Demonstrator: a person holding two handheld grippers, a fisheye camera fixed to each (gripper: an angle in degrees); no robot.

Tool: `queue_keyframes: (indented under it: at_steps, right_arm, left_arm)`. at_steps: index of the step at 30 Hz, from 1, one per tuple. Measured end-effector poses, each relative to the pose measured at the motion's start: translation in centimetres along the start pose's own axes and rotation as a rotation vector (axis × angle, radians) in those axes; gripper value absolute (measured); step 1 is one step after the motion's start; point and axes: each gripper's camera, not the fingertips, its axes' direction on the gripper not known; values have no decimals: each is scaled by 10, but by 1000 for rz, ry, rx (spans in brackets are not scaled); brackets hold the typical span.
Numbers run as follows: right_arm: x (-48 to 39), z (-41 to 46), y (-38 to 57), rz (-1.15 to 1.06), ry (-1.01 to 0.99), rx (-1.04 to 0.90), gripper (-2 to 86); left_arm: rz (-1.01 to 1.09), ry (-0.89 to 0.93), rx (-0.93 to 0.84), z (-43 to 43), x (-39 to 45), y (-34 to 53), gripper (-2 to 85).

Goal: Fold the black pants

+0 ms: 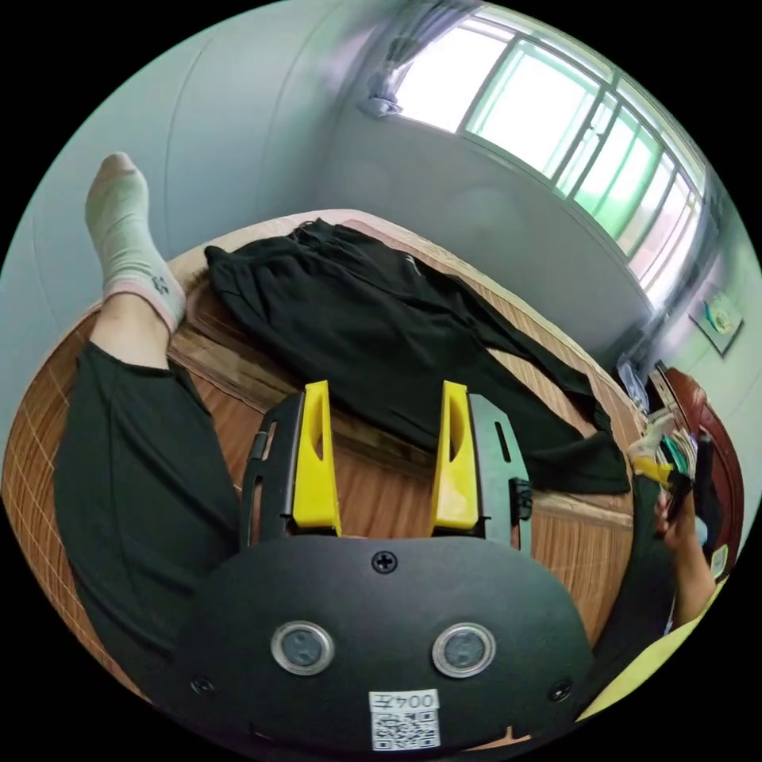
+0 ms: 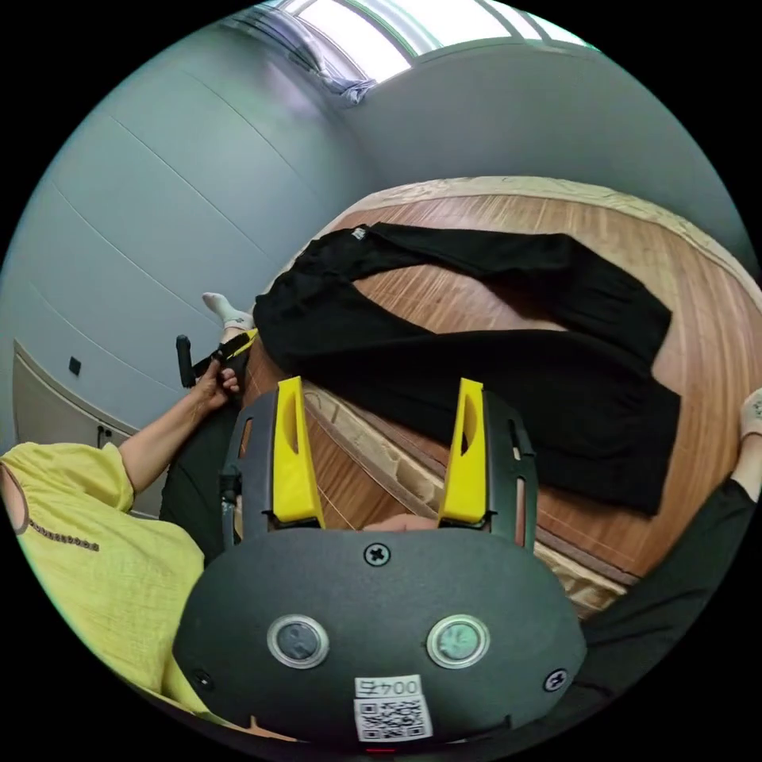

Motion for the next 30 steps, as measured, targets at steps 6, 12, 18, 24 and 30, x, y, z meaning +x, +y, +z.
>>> queue_keyframes:
  at_steps: [6, 12, 18, 24, 30]
  right_arm:
    - [11, 33, 39, 20, 26, -42, 220]
    - [14, 38, 58, 23, 114, -43, 183]
    - [18, 34, 62, 29, 145, -13, 149]
    - [13, 34, 61, 6, 167, -29, 111]
    - [7, 17, 50, 41, 63, -32, 156]
  left_arm:
    - [-82, -230, 49, 10, -33, -63, 192]
    - [-125, -357, -54, 51, -55, -110, 196]
    - [-106, -341, -108, 90, -55, -125, 126]
    - [39, -623, -78, 75, -23, -148, 35]
    - [-102, -543, -174, 67, -50, -135, 57]
